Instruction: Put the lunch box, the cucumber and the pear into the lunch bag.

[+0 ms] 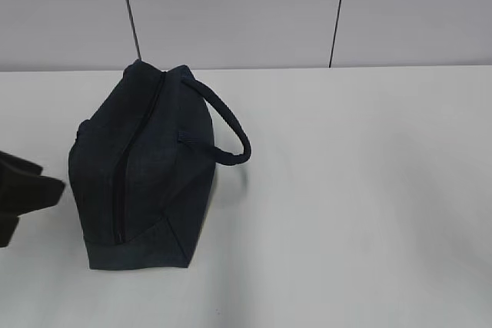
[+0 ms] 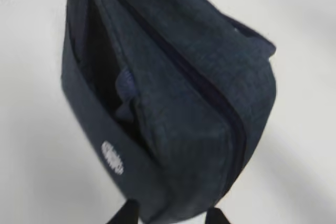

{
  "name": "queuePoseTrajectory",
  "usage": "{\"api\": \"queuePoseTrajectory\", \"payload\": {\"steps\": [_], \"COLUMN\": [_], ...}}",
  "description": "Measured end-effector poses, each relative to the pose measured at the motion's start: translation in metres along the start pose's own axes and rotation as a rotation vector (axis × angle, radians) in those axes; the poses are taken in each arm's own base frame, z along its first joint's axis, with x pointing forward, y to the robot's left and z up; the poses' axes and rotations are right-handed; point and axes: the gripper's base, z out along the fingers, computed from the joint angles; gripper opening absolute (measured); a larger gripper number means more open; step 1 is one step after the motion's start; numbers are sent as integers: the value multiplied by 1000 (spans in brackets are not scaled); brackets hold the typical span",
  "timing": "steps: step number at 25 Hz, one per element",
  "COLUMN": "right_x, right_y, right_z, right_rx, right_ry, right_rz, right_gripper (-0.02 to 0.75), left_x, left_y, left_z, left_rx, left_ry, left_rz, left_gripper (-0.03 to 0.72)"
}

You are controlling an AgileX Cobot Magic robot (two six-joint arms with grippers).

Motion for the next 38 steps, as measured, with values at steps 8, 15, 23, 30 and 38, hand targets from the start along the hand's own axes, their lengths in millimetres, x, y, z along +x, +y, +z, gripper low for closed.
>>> {"api": "queuePoseTrajectory", "payload": {"steps": [8, 15, 23, 30, 38], "right_x": [61, 105, 147, 151, 150], "right_y": [-10, -13, -21, -20, -16], "right_z": [-29, -35, -36, -27, -21], "right_rx": [-20, -45, -13, -5, -36], "right_ry": [-75, -121, -259, -271, -289], "right_rz": [59, 77, 66, 55, 27], "right_gripper": [235, 235, 235, 235, 235], "left_x": [26, 73, 104, 118, 119], "left_y": [-23, -38, -43, -46, -47], "left_z": [-95, -136, -145, -149, -149], "left_rx": [-84, -137, -182, -188, -189], "left_ry": [-189, -177, -257, -295, -300], "left_rz": [-34, -10, -14, -5, -5], "left_gripper": [241, 241, 241, 241, 241]}}
